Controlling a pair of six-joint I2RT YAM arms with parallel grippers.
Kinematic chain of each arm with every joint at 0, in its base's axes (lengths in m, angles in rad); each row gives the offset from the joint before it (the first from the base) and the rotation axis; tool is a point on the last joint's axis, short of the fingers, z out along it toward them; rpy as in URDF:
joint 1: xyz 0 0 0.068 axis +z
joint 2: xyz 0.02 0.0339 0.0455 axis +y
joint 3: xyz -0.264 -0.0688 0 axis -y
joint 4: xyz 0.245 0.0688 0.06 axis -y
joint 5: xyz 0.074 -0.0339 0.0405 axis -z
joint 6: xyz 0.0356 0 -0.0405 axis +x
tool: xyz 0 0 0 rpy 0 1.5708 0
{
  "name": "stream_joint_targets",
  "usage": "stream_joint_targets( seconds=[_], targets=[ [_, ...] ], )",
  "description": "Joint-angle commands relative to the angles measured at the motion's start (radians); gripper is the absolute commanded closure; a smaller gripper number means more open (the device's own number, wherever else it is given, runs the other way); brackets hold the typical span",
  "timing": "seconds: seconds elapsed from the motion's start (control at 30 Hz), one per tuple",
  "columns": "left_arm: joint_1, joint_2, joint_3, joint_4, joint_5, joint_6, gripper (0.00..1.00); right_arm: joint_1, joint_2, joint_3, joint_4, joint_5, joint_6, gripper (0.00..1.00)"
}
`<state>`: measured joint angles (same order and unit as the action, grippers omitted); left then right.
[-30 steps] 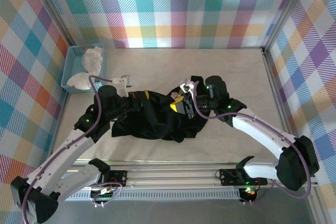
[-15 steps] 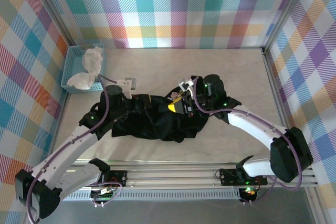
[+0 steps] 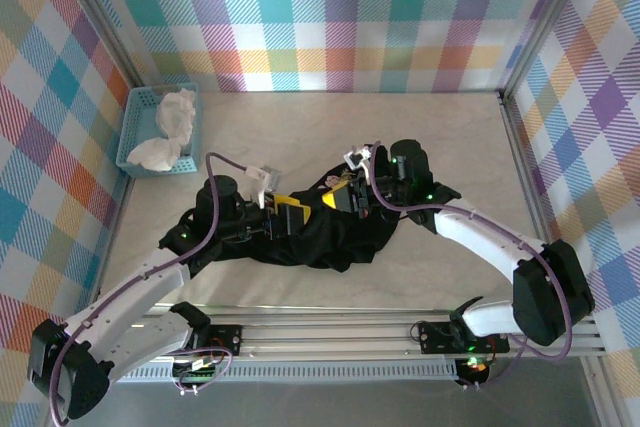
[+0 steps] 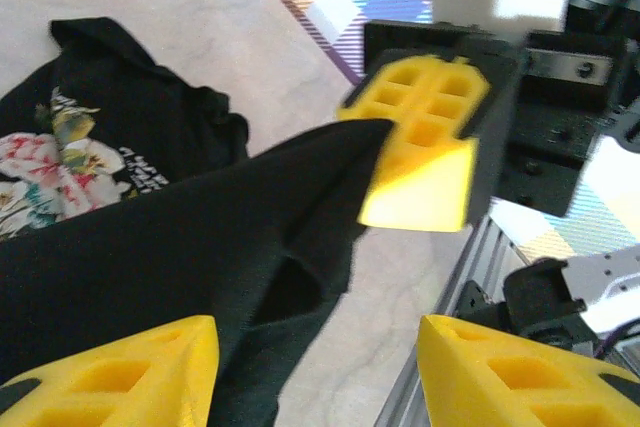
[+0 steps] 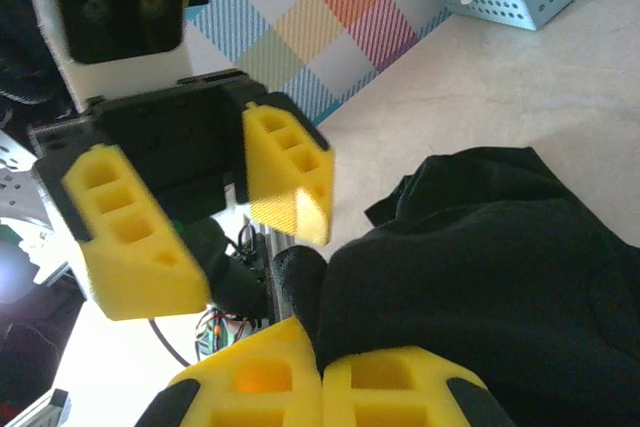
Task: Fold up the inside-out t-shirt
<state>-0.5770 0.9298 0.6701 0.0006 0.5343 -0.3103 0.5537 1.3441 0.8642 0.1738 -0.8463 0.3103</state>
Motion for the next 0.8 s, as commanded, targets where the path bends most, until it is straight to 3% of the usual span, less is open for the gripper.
stream_joint_targets(
  seconds=[0.0, 0.1, 0.17, 0.37, 0.5, 0.57, 0.67, 0.77],
  targets=[
    [-0.028, -0.012, 0.006, -0.005, -0.045, 0.071, 0.45, -0.011, 0.003, 0.046, 0.003, -0.005, 0.018, 1.0],
    [-0.042, -0.01, 0.008, -0.098, -0.264, 0.096, 0.44, -0.014, 0.001, 0.056, -0.02, -0.013, 0.005, 1.0],
    [-0.045, -0.009, 0.003, -0.121, -0.317, 0.117, 0.43, -0.019, -0.003, 0.062, -0.048, -0.008, -0.014, 1.0],
    [-0.052, 0.072, 0.039, -0.136, -0.344, 0.169, 0.3, -0.023, -0.012, 0.062, -0.063, -0.02, -0.022, 1.0],
    [-0.053, 0.167, 0.091, -0.121, -0.302, 0.208, 0.29, -0.024, -0.018, 0.063, -0.088, -0.024, -0.045, 1.0],
    [-0.053, 0.214, 0.114, -0.107, -0.245, 0.215, 0.38, -0.026, -0.029, 0.072, -0.135, -0.012, -0.083, 1.0],
    [-0.052, 0.268, 0.169, -0.124, -0.154, 0.213, 0.66, -0.039, -0.05, 0.094, -0.242, 0.038, -0.17, 1.0],
    [-0.048, 0.266, 0.209, -0.166, 0.01, 0.18, 0.85, -0.05, -0.059, 0.133, -0.378, 0.194, -0.243, 1.0]
  ],
)
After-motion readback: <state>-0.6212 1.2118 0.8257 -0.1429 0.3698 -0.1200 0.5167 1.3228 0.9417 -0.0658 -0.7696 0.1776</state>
